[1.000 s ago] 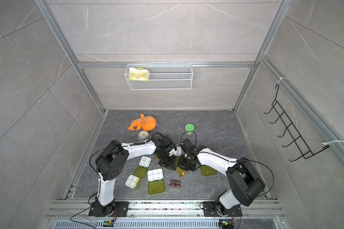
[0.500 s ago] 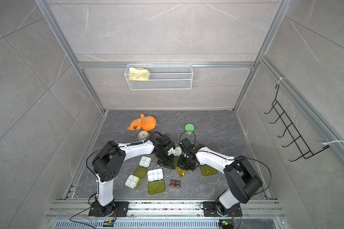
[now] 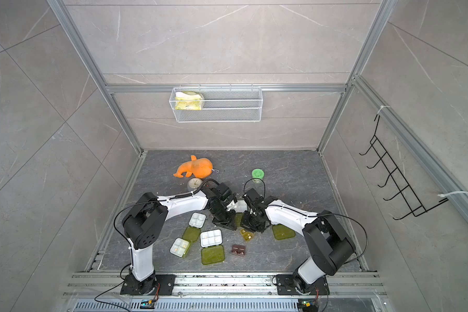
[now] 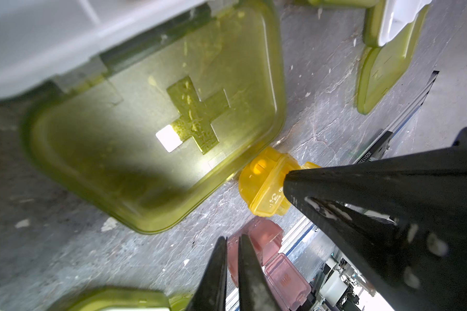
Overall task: Close pillboxes
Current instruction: Close the lid on the pillbox.
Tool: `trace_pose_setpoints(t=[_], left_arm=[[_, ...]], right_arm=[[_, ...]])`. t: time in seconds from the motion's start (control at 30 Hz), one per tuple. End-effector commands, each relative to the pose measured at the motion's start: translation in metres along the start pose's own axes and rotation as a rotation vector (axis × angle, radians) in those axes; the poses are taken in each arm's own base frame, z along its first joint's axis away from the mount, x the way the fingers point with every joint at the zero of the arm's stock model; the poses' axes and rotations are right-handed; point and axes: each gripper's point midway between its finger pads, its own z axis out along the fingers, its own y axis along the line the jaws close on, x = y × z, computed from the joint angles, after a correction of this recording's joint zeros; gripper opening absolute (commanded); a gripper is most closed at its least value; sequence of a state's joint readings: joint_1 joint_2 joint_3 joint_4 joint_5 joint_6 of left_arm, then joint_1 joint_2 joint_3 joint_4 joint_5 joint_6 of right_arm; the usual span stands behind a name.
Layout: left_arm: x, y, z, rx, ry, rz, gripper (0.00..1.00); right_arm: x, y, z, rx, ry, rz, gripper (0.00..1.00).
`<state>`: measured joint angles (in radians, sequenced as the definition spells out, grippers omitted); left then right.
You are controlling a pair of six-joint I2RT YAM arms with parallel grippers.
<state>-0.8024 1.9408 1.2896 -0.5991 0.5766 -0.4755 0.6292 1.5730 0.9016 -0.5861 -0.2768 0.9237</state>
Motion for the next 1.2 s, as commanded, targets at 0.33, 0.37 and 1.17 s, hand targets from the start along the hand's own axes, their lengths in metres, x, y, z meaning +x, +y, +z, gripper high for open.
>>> trace_pose_setpoints(t=[0.33,0.37,1.17], left_arm=[[0.001,-0.032,-0.006,0.060,-0.011,0.066,0.13],[0.002,-0.034,-0.003,0.063,-0.007,0.072,0.11],[-0.005,-0.029,0.025,0.059,0.021,0.041,0.01]], right_arm=[[0.010,-0.018,0.010,0.067,0.034,-0.002,0.00],[0.010,-0.018,0.010,0.067,0.034,-0.002,0.00],[0.009,-0.014,0.007,0.052,0.028,-0.007,0.00]])
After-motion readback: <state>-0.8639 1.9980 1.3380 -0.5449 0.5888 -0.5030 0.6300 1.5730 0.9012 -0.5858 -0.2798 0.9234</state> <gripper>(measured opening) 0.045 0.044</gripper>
